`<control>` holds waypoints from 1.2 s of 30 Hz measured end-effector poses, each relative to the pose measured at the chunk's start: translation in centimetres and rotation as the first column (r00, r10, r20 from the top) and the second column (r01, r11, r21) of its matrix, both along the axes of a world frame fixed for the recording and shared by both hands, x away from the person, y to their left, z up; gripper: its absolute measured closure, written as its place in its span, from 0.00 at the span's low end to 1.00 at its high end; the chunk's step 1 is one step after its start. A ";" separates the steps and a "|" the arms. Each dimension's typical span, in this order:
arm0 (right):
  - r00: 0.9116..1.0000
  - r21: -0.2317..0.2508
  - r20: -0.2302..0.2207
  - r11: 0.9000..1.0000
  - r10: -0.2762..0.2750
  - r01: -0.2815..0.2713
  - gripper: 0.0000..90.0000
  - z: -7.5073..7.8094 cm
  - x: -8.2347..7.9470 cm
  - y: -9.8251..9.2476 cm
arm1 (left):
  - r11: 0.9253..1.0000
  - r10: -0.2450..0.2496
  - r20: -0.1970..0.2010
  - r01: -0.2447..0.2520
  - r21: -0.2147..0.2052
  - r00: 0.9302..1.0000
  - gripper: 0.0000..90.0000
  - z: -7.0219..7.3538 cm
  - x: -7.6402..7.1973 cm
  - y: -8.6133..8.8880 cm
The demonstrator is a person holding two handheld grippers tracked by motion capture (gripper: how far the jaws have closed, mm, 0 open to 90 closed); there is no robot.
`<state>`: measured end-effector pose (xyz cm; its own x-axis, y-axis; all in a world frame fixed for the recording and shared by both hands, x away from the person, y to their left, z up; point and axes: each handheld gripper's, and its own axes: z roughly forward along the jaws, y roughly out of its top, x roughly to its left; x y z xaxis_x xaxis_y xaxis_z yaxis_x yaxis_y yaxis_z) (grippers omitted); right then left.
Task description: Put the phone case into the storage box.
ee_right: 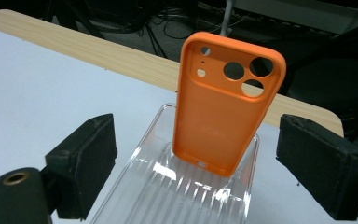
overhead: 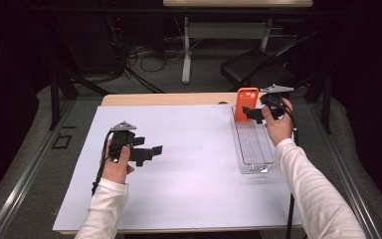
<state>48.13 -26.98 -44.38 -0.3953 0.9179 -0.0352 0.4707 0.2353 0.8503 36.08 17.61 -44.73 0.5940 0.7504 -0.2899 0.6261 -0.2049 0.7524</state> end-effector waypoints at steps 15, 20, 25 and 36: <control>0.998 0.022 0.006 0.998 0.067 -0.067 0.13 0.2 -2.1 1.0 | 1.000 -0.009 0.006 0.009 0.002 1.000 0.18 0.1 -0.1 -0.1; 0.993 0.039 0.002 0.992 0.117 -0.117 0.13 0.4 -3.2 1.7 | 1.000 -0.014 0.010 0.014 0.003 1.000 0.18 0.2 -0.2 -0.1; 0.986 0.036 0.004 0.986 0.164 -0.165 0.13 0.4 -4.6 2.6 | 1.000 -0.019 0.010 0.018 0.006 1.000 0.18 0.2 -0.2 -0.2; 0.965 0.049 -0.001 0.964 0.262 -0.262 0.14 0.3 -7.1 5.2 | 0.999 -0.032 0.004 0.032 0.009 0.999 0.18 0.2 -0.2 -0.5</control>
<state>40.98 -21.75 -44.09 -0.6224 0.7826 0.0103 0.4046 0.3105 0.8602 35.84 17.08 -44.58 0.6186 0.7338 -0.2810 0.6161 -0.2310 0.7530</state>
